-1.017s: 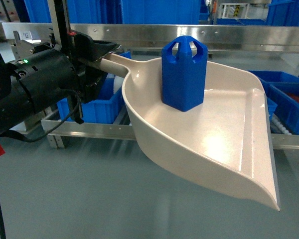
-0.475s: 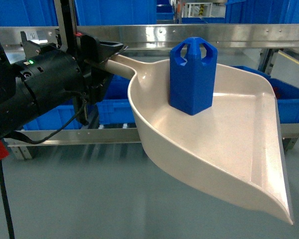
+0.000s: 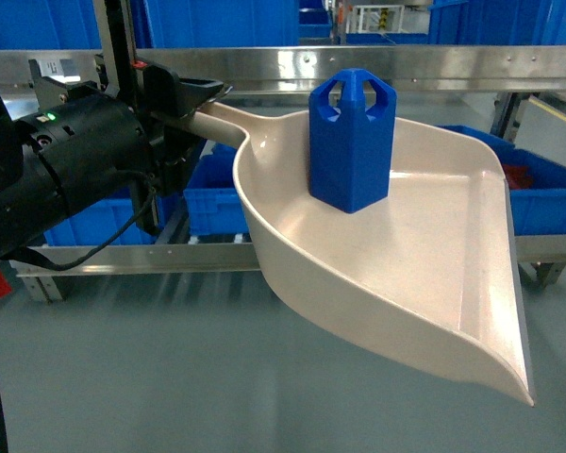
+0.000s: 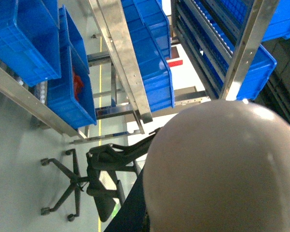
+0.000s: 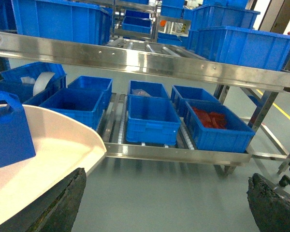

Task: Place part in tray to right shelf

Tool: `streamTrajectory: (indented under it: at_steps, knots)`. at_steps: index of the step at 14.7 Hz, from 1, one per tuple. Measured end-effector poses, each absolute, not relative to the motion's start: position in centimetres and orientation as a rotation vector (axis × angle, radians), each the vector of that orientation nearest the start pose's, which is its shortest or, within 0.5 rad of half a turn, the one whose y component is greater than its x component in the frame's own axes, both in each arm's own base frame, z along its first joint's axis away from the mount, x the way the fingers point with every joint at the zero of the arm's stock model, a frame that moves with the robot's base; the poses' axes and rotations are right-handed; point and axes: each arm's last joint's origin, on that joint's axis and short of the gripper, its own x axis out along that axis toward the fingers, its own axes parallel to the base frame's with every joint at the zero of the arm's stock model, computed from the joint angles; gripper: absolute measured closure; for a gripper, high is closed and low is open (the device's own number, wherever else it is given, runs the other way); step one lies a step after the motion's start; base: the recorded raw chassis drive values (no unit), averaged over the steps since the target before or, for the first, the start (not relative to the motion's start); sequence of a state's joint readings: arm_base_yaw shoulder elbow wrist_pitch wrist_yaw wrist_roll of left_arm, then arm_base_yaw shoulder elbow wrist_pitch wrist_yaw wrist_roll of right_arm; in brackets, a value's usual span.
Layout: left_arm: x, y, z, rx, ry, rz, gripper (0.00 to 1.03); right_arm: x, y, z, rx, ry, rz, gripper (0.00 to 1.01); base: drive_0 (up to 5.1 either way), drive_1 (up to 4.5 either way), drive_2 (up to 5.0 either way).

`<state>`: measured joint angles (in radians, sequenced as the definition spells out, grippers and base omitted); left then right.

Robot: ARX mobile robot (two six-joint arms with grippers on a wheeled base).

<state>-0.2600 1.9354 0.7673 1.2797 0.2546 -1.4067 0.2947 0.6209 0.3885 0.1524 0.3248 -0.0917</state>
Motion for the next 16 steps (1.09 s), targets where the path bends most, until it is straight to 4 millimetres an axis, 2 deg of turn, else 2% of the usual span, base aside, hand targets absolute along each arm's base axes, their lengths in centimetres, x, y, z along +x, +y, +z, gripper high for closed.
streamTrajectory:
  at_steps: [16]
  knots:
    - [34.67, -9.91, 15.90, -1.372, 0.266, -0.503, 0.89, 14.85, 3.55, 25.15, -0.116, 0.077, -0.026, 0.03, 0.0, 0.00, 0.0]
